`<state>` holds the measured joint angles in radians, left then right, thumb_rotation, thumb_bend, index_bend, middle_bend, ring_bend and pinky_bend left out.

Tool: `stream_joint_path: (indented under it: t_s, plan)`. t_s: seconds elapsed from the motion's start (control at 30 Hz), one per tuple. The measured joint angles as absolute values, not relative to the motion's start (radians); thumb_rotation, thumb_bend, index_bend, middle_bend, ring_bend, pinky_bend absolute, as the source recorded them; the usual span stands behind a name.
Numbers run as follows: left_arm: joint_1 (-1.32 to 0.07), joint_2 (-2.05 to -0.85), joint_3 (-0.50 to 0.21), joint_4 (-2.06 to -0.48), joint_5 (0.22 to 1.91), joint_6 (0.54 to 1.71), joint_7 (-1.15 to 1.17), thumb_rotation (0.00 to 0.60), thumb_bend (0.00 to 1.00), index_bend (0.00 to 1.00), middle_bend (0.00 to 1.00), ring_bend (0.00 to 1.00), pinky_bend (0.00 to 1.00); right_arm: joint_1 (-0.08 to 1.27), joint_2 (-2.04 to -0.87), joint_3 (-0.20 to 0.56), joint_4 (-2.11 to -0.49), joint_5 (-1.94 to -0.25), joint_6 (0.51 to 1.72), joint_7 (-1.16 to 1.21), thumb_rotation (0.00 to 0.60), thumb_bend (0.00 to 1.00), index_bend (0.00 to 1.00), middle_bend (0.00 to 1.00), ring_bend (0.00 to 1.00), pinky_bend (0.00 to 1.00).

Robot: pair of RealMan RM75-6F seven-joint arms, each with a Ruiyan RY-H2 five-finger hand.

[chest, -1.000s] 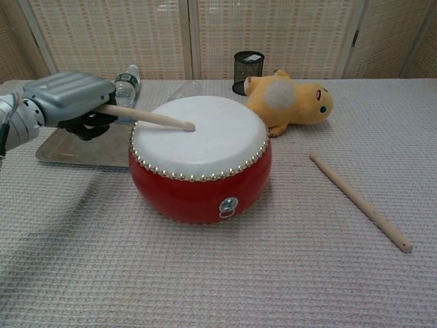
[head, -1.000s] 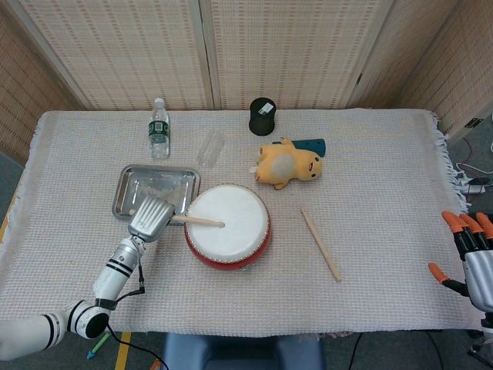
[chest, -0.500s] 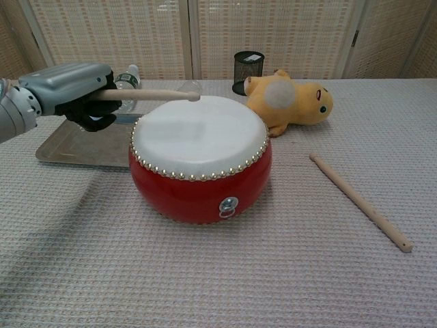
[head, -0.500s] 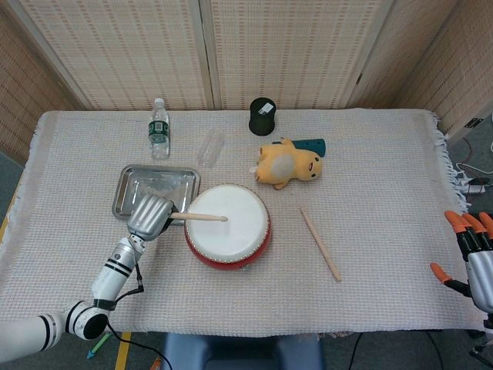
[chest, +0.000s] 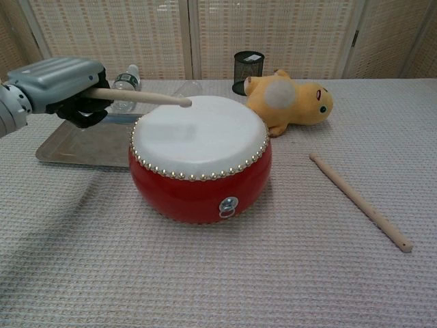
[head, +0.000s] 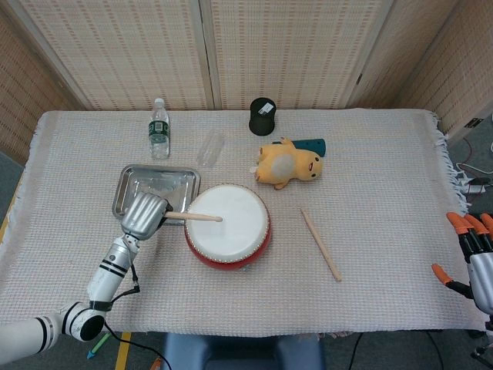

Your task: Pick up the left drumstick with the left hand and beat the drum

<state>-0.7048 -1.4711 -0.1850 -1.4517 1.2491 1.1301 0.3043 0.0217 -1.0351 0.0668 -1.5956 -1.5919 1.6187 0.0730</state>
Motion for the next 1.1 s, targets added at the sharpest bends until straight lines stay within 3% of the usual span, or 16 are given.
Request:
stream_joint_path:
  t_s: [0.17,0.37,0.7,0.93,1.03,1.1]
  plan:
    - [-0.695,-1.481,-0.241,-1.368,1.195,1.120,0.128,0.600,0.75,0.97,1.00,0.94,1.00,0.023,-1.035,0.067,-1.597,-1.592,1.616,0.068,0.600,0.21,0.00,0.12,0.00,0.00]
    - [-0.721,-1.527,-0.259,-1.150,1.137,1.025,0.115,0.600,0.75,0.97,1.00,0.93,1.00,0.027,-1.036,0.069,-1.602,-1.586,1.606,0.059,0.600,0.21,0.00,0.12,0.00,0.00]
    - [-0.834,-1.603,-0.236,-0.844,1.113,0.739,0.127,0.600,0.73,0.94,0.97,0.87,0.99,0.030,-1.040,0.074,-1.609,-1.562,1.591,0.041,0.600,0.21,0.00,0.12,0.00,0.00]
    - [-0.896,-1.661,-0.223,-0.735,1.152,0.672,0.076,0.600,0.73,0.92,0.94,0.83,0.94,0.032,-1.042,0.079,-1.617,-1.547,1.581,0.028,0.600,0.21,0.00,0.12,0.00,0.00]
    - [-0.914,-1.675,-0.222,-0.708,1.158,0.653,0.073,0.600,0.73,0.88,0.87,0.76,0.89,0.033,-1.042,0.080,-1.618,-1.542,1.578,0.025,0.600,0.21,0.00,0.12,0.00,0.00]
    - [-0.923,-1.679,-0.223,-0.698,1.156,0.633,0.077,0.600,0.73,0.78,0.76,0.66,0.81,0.032,-1.042,0.081,-1.619,-1.540,1.578,0.025,0.600,0.21,0.00,0.12,0.00,0.00]
